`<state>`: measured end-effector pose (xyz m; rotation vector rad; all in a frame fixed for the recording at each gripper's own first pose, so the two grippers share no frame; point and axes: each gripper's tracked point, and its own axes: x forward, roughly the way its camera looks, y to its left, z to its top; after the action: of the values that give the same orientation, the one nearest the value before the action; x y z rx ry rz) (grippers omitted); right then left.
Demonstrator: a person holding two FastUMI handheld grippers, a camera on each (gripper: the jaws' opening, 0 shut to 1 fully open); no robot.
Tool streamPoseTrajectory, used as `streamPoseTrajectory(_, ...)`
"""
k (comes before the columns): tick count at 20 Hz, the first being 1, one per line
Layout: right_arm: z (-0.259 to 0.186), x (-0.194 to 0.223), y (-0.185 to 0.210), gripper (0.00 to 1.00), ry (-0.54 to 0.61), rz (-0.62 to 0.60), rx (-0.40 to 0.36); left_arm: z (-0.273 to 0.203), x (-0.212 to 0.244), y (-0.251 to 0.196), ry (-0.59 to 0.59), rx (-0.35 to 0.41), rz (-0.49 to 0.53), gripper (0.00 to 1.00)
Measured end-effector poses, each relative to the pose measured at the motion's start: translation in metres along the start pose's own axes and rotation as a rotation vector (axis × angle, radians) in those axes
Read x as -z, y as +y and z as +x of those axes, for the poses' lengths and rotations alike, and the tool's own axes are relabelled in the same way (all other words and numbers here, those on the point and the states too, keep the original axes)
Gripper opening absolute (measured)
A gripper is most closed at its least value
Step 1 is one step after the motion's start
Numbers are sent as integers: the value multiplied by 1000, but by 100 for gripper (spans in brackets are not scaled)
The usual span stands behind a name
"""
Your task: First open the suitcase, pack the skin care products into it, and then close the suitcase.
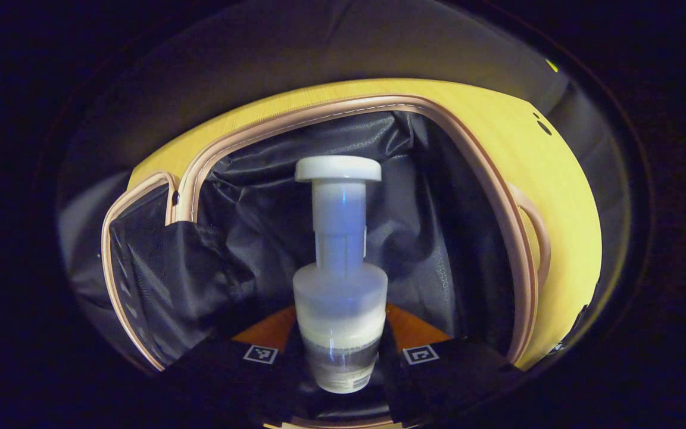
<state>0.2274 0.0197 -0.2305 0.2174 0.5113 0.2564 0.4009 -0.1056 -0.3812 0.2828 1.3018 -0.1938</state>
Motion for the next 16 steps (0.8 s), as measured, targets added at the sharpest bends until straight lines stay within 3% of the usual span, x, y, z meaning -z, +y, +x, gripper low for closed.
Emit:
streamPoseTrajectory(2, 9, 3, 7, 31, 12, 36, -8, -2, 2, 3, -26, -13, -24, 62)
streamPoseTrajectory(3, 14, 4, 12, 31, 24, 51, -15, -8, -1, 7, -65, -24, -39, 67)
streamPoseTrajectory(5, 23, 5, 24, 31, 39, 60, -28, -24, -13, 8, -183, -11, -76, 64)
streamPoseTrajectory(10, 50, 11, 60, 31, 97, 21, -50, -105, -26, 35, -497, -53, -151, 82)
streamPoseTrajectory(12, 63, 20, 82, 31, 135, 28, -64, -142, -12, 49, -575, -68, -168, 87)
streamPoseTrajectory(16, 92, 48, 123, 31, 230, 47, -71, -205, 36, 78, -725, -125, -196, 87)
